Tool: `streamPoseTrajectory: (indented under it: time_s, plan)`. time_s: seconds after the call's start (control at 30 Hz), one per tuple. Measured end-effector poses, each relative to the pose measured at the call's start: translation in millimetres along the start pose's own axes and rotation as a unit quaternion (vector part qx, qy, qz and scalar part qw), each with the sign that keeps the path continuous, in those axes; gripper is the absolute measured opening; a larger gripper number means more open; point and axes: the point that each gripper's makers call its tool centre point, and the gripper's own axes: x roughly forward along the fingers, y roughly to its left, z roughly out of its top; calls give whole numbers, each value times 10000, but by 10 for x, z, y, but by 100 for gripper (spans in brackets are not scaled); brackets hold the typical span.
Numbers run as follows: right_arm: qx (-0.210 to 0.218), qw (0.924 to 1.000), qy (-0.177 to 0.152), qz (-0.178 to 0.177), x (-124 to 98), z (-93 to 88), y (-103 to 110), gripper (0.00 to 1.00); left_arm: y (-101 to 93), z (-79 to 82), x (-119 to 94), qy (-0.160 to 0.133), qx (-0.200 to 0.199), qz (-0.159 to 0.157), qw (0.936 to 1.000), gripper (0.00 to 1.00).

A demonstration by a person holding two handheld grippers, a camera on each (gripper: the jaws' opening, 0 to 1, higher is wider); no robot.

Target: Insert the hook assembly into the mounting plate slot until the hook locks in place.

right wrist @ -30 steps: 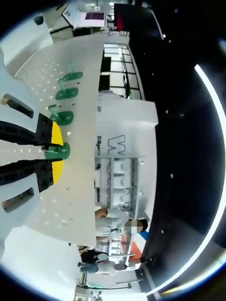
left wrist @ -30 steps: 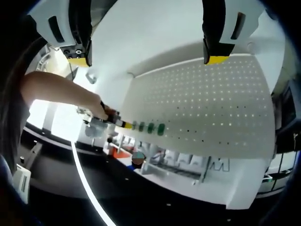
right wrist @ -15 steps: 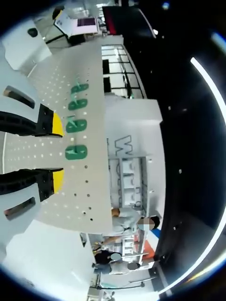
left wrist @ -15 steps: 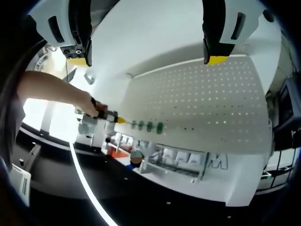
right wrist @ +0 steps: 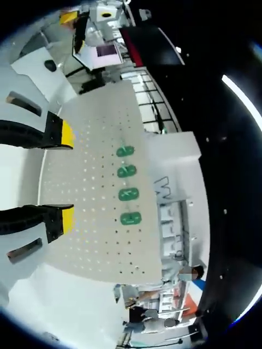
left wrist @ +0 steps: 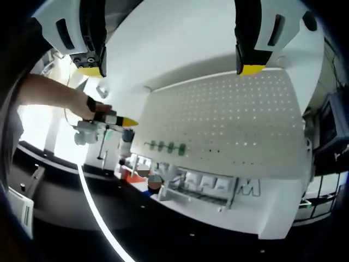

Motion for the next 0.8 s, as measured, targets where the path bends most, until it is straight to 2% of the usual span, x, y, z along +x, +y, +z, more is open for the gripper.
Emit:
streamPoseTrajectory:
  time_s: [0.23,0.37,0.43,0.63,0.8]
  plan:
    - [-6,9998,164,114,-152,-180,198,44,-25,-19,-22,20,19,-5,10000,100]
    - [266,9995,157,93,-238,-261,237,41,-34,-47,-22,61,29,18,10000,100]
    - [178,9994,278,144,-275,-332,283,42,-38,-64,-27,92,61,22,9999,100]
    - [143,9990,365,203,-401,-433,341,46,-57,-95,-57,117,57,3,9999,100]
    - [-26,9976,627,294,-498,-606,391,47,-66,-141,-68,165,35,-11,9999,100]
